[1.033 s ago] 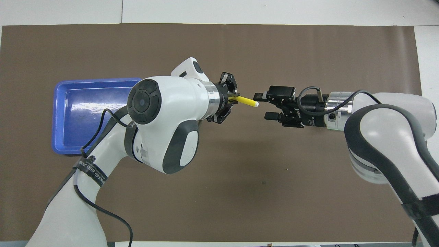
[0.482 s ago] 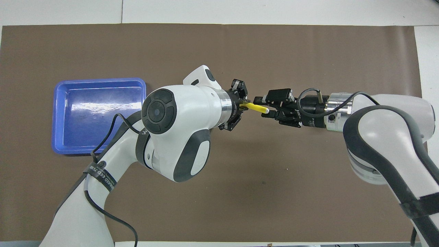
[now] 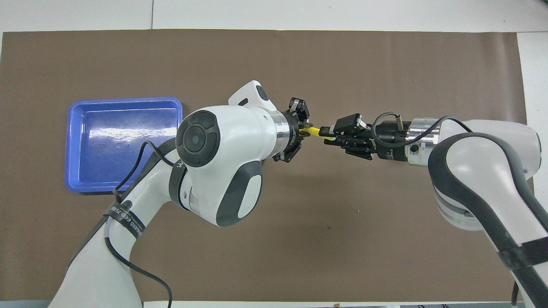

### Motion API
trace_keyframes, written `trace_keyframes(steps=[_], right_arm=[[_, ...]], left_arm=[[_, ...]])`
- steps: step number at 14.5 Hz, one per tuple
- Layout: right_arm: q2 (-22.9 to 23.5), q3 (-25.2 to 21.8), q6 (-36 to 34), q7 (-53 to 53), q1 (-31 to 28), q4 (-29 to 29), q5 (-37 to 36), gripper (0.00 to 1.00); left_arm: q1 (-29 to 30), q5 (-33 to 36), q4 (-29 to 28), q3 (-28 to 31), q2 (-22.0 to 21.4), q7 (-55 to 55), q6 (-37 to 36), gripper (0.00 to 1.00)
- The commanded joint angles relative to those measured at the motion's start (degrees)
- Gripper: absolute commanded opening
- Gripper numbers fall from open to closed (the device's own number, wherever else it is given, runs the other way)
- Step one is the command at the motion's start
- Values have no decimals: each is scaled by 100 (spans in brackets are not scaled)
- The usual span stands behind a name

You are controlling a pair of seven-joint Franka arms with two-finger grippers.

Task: Transfer and insert pens with both arms
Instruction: 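Grasp the yellow pen with the right gripper and open the left gripper, then insert the yellow pen into the white cup with the right gripper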

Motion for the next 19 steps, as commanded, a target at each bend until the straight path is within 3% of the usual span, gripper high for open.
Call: trace_keyframes(steps=[1, 5, 6, 7, 8, 11, 15, 19], right_arm=[[-75, 53, 28, -143, -23, 6, 165, 0], [-75, 53, -7, -134, -41, 15, 165, 0], [-75, 53, -7, -134, -41, 24, 165, 0], [-75, 53, -15, -125, -49, 24, 165, 0], [-75, 53, -24, -134, -58, 41, 156, 0], [21, 18, -435, -160, -207, 242, -193, 0], [363, 18, -1920, -387, -1006, 1330, -2326, 0], [627, 18, -2791, -1238, -1192, 2324, -4690, 0]], left_arm=[[-139, -78, 14, 47, 59, 2, -33, 0], [-139, -17, 5, 56, 59, 55, -33, 0], [-130, -17, 5, 65, 59, 168, -42, 18], [-122, 1, -4, 74, 51, 439, -76, 69], [-78, 96, -47, 83, 16, 729, -190, 100], [220, 475, -241, 100, -195, 1660, -672, 100], [800, 475, -320, 100, -415, 3383, -1648, 100], [1441, 554, -662, 109, -783, 4964, -2098, 100]])
